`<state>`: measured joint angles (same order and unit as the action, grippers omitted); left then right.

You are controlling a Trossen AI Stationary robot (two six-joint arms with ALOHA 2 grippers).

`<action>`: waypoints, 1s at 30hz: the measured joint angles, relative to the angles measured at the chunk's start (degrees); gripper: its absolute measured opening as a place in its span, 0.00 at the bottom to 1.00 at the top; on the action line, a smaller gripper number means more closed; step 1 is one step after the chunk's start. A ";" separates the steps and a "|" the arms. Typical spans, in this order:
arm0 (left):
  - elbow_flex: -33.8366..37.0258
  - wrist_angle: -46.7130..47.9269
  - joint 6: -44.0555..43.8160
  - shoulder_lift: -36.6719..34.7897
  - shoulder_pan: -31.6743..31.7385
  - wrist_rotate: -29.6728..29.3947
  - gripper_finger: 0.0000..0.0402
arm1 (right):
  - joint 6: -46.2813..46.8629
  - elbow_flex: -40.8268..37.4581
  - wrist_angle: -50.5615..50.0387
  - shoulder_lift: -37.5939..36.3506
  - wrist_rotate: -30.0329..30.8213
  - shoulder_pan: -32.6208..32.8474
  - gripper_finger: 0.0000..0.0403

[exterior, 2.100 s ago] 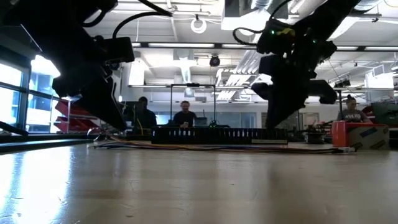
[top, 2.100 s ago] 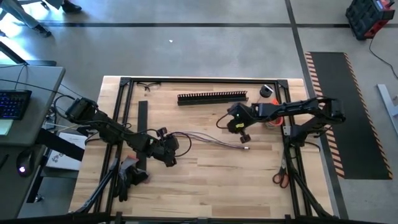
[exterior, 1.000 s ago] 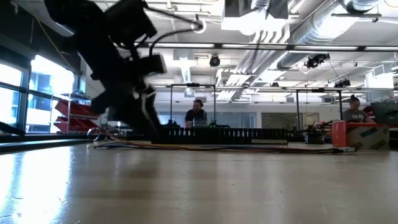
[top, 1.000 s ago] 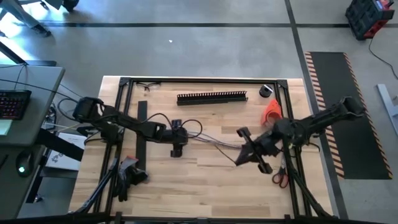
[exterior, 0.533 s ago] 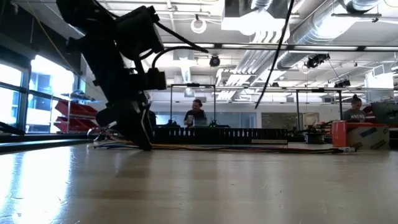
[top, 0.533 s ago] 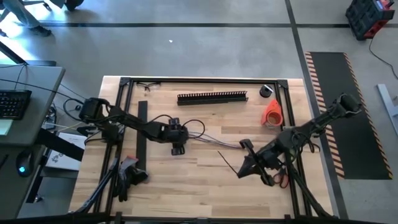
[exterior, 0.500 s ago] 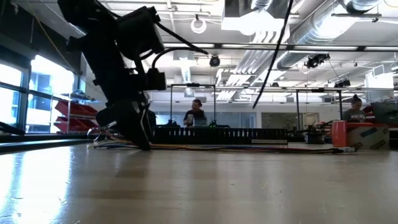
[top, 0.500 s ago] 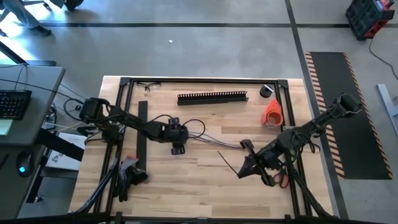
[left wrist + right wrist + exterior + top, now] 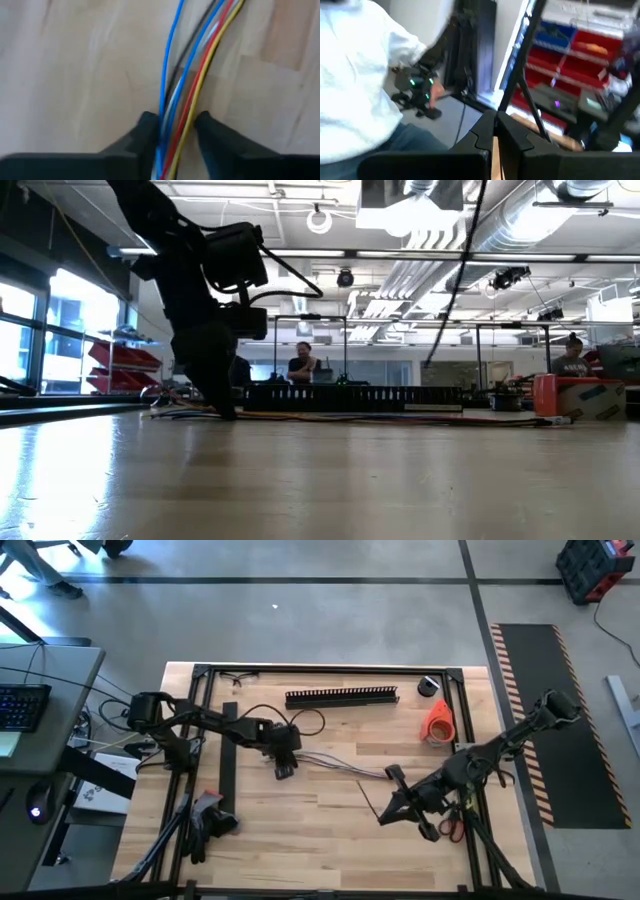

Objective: Ziptie cables
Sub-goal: Wrap the cable wires with a black zip tie

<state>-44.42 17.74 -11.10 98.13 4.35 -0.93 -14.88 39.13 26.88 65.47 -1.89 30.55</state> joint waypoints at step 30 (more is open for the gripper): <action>-7.16 2.23 -13.97 -11.03 -2.10 0.30 0.00 | 3.41 0.00 17.88 19.67 -4.38 -8.17 0.00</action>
<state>-51.59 19.97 -25.07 87.10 2.25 -0.63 -11.46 39.13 44.77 85.14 -6.26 22.37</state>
